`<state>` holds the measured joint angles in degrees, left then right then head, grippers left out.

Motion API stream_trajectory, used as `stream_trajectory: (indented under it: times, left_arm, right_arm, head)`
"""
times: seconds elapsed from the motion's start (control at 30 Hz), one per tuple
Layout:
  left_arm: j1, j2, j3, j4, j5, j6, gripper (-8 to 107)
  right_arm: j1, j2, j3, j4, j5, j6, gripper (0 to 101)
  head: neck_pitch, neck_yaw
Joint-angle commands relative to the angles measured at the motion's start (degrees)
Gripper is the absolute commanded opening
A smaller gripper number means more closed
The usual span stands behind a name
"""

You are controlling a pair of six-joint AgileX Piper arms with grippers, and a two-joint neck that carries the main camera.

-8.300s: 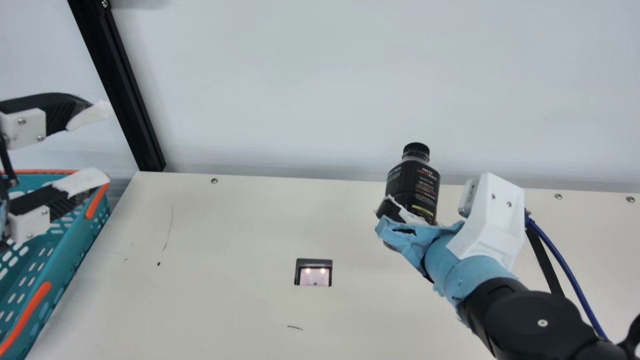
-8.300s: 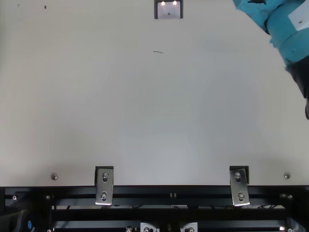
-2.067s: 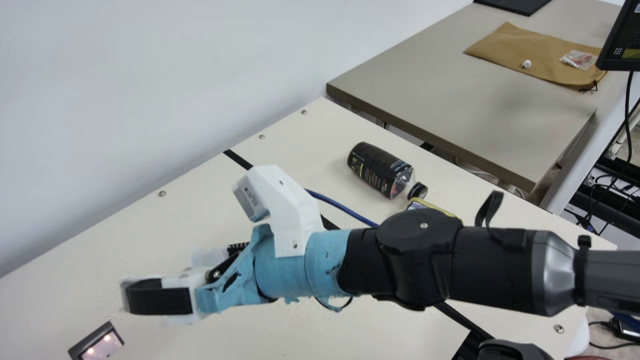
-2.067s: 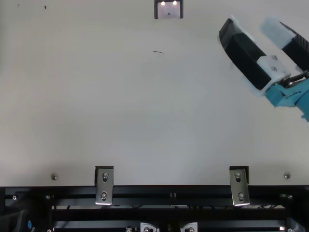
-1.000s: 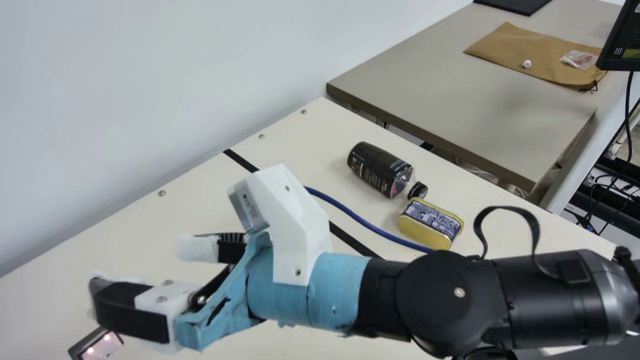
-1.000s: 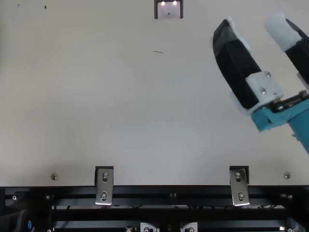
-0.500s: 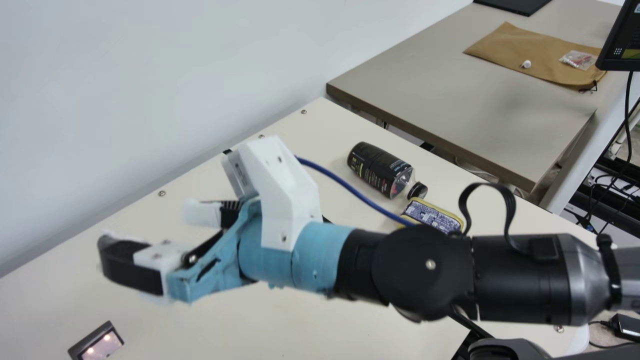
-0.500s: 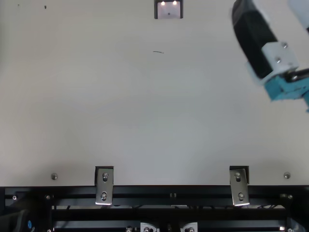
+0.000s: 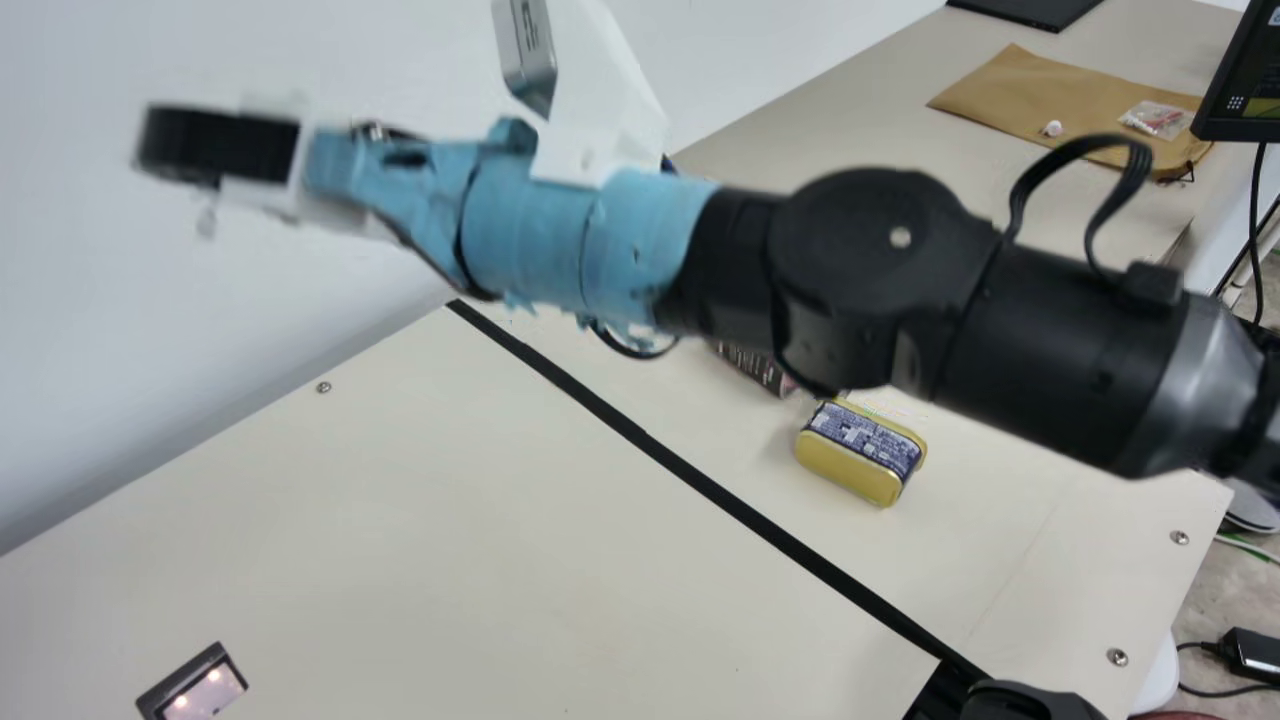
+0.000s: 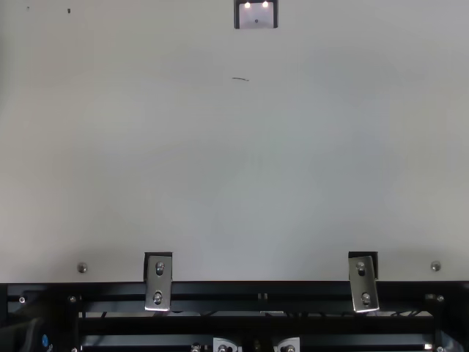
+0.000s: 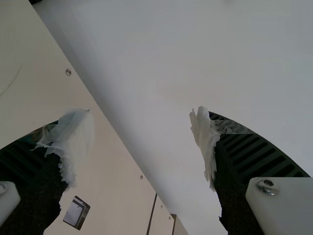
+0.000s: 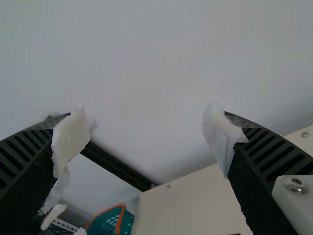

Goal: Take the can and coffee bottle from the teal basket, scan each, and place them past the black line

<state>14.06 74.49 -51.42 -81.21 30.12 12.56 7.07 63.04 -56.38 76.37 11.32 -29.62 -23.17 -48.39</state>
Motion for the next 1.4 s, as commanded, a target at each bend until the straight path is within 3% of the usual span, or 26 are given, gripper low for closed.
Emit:
stream_trajectory:
  times: [0.0, 0.1, 0.17, 0.27, 0.4, 0.57, 0.6, 0.73, 0.93, 0.97, 1.0, 1.1, 1.23, 1.37]
  left_arm:
    - [0.0, 0.0, 0.0, 0.0, 0.0, 0.0, 90]
    - [0.0, 0.0, 0.0, 0.0, 0.0, 0.0, 90]
    - [0.0, 0.0, 0.0, 0.0, 0.0, 0.0, 90]
    - [0.0, 0.0, 0.0, 0.0, 0.0, 0.0, 90]
    - [0.0, 0.0, 0.0, 0.0, 0.0, 0.0, 90]
    - [0.0, 0.0, 0.0, 0.0, 0.0, 0.0, 90]
    - [0.0, 0.0, 0.0, 0.0, 0.0, 0.0, 90]
    - [0.0, 0.0, 0.0, 0.0, 0.0, 0.0, 90]
    - [0.0, 0.0, 0.0, 0.0, 0.0, 0.0, 90]
    - [0.0, 0.0, 0.0, 0.0, 0.0, 0.0, 90]
    - [0.0, 0.0, 0.0, 0.0, 0.0, 0.0, 90]
    - [0.0, 0.0, 0.0, 0.0, 0.0, 0.0, 90]
    - [0.0, 0.0, 0.0, 0.0, 0.0, 0.0, 90]
    - [0.0, 0.0, 0.0, 0.0, 0.0, 0.0, 90]
  right_arm:
    - [-5.0, 1.2, -1.6, 10.4, 5.4, -4.4, 101]
    - [-9.4, 2.6, -1.1, 18.3, 10.1, -9.2, 101]
    - [-11.5, 3.4, 0.4, 21.0, 12.6, -12.8, 101]
    - [-12.0, 3.8, 3.7, 20.7, 14.2, -17.7, 101]
    - [-8.9, 2.3, 8.4, 17.9, 12.8, -22.3, 101]
    - [-2.7, -0.5, 12.1, 14.5, 6.3, -23.8, 101]
    - [-5.3, 0.2, 11.2, 16.8, 9.6, -23.8, 101]
    - [-2.7, -0.4, 12.1, 14.6, 6.4, -24.0, 101]
    - [-2.7, -0.4, 12.1, 14.7, 6.2, -24.0, 101]
    - [-2.7, -0.7, 11.8, 12.7, 6.2, -22.0, 101]
    - [-2.9, -1.0, 11.4, 14.1, 6.4, -21.8, 101]
    - [-4.3, -3.2, 9.3, 22.5, 8.1, -20.3, 101]
    - [-8.2, -8.3, 3.6, 23.6, 10.0, -2.8, 101]
    - [-10.2, -12.4, 1.6, 23.6, 5.6, 9.1, 101]
  head:
    - [-1.8, -1.0]
    - [-1.8, -1.0]
    - [-1.8, -1.0]
    - [-1.8, -1.0]
    - [-1.8, -1.0]
    - [-1.8, -1.0]
    - [-1.8, -1.0]
    - [-1.8, -1.0]
    - [-1.8, -1.0]
    - [-1.8, -1.0]
    - [-1.8, -1.0]
    - [-1.8, -1.0]
    - [-1.8, -1.0]
    - [-1.8, -1.0]
